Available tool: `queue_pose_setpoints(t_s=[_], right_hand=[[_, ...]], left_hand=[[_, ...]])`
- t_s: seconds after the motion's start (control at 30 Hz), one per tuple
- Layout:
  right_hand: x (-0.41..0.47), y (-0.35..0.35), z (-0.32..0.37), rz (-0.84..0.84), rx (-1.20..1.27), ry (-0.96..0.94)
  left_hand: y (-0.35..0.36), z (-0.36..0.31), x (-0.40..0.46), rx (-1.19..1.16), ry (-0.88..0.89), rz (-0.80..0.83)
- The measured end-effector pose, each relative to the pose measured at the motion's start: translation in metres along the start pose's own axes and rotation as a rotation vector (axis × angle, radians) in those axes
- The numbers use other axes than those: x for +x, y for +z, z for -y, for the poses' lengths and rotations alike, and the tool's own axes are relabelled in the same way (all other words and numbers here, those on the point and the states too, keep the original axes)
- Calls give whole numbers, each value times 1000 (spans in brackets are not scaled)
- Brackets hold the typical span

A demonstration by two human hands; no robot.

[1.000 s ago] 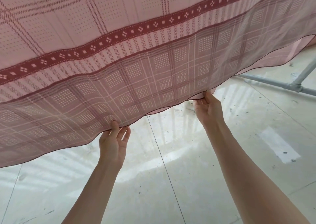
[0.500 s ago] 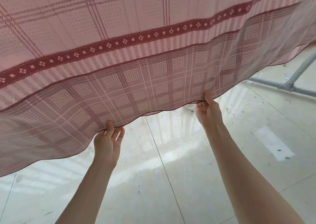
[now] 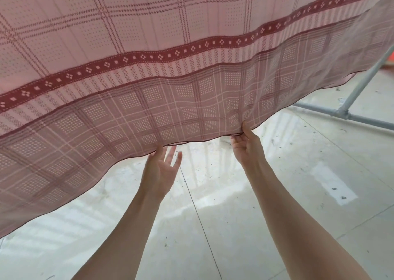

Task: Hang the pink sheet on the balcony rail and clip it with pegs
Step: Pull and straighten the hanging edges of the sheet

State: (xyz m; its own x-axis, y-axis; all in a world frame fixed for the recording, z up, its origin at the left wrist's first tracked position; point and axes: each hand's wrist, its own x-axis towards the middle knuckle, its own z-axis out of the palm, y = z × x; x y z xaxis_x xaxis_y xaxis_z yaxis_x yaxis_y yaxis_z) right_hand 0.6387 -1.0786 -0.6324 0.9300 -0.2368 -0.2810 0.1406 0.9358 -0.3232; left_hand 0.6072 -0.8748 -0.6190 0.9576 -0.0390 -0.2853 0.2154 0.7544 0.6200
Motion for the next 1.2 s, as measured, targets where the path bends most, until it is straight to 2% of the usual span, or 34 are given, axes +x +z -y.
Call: queue_pose_setpoints(t_s=[0.27,0.53,0.87,1.0,1.2], right_hand=[[8,-8,3,88,-34,61],[15,10,10,55,129,172],[1,31,27,-99,-127,183],[5,44,23,-122,-81,105],[-8,51,38,-230,-233,39]], left_hand=[[32,36,13,130,-76,68],[39,26,43,64,42,-197],[38,1,56,176,-20,-284],[33,-7,56,158,-47,-257],[33,-7,37,121,-119,-242]])
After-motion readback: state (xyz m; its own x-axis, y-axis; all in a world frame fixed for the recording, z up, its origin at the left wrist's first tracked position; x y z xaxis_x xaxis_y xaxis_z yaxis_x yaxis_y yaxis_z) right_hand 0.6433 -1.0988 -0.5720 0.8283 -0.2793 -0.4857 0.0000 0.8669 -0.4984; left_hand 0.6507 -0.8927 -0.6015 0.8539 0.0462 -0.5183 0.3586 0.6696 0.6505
